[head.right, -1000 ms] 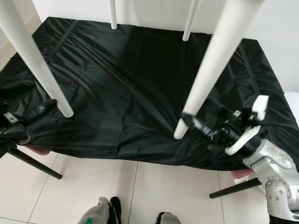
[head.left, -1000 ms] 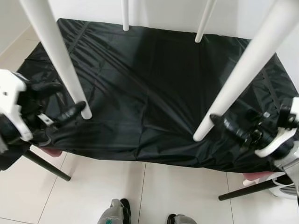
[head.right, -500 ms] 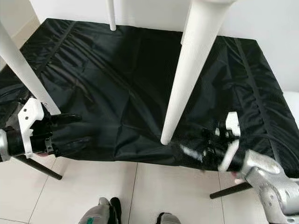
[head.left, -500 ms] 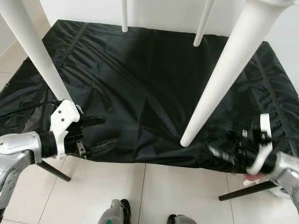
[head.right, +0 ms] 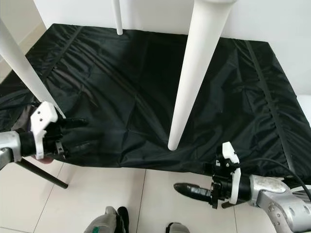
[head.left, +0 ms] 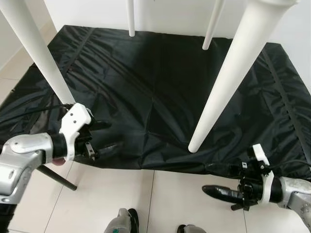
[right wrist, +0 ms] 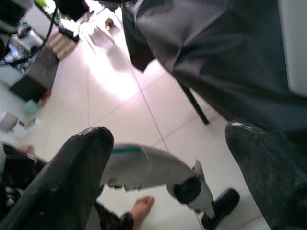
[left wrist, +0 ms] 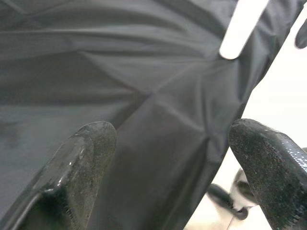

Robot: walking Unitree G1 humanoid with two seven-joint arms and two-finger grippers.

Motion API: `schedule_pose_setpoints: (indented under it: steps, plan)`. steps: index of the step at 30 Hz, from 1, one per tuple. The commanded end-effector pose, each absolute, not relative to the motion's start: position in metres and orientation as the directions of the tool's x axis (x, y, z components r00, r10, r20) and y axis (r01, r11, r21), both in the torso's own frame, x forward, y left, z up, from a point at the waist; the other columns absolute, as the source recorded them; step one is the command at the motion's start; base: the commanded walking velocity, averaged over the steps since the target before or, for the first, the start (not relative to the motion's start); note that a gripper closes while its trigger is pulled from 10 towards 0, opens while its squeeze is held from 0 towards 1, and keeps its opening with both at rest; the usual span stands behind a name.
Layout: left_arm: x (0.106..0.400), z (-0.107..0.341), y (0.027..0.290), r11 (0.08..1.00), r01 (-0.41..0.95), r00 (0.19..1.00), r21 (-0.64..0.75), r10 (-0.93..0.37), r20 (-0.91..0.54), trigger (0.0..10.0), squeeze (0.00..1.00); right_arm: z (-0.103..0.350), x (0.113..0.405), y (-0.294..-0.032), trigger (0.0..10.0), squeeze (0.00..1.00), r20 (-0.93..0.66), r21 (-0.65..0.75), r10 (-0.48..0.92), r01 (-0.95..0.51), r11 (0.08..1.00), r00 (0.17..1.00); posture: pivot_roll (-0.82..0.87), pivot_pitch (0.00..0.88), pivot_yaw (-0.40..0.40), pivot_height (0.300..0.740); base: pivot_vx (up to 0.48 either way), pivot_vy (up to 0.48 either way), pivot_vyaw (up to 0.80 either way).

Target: Building children table

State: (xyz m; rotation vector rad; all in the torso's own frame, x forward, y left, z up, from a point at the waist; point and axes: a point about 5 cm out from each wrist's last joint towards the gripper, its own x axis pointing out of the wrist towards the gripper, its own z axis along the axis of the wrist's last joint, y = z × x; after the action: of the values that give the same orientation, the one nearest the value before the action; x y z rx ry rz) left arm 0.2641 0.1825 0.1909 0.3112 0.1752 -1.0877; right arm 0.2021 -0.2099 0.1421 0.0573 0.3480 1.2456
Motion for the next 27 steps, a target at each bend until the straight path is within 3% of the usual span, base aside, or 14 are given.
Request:
schedule_pose_setpoints:
  steps: [1,9,18,27]
  plan:
    - [0.262,0.189,0.177,0.314,0.939,0.342,0.137,-0.886,-0.312,10.0,0.0,0.136,0.202,-0.208,10.0,0.0,-0.248,0.235,0.936,-0.922,0.307,0.249,-0.05,0.131,0.04,0.74,0.0,0.0,0.0]
    - [0.284,0.151,0.151,0.317,0.943,0.332,0.102,-0.865,-0.378,10.0,0.0,0.104,0.237,-0.197,10.0,0.0,-0.256,0.288,0.938,-0.907,0.307,0.236,-0.03,0.088,-0.001,0.74,0.0,0.0,0.0]
    - [0.293,0.12,0.131,0.304,0.951,0.301,0.062,-0.859,-0.414,10.0,0.0,0.081,0.253,-0.19,10.0,0.0,-0.292,0.325,0.929,-0.89,0.318,0.225,-0.02,0.083,-0.015,0.74,0.0,0.0,0.0]
    - [0.283,0.088,0.125,0.257,0.966,0.222,-0.016,-0.861,-0.458,10.0,0.0,0.065,0.244,-0.186,10.0,0.0,-0.36,0.36,0.93,-0.91,0.204,0.066,-0.03,0.09,0.002,0.74,0.0,0.0,0.0]
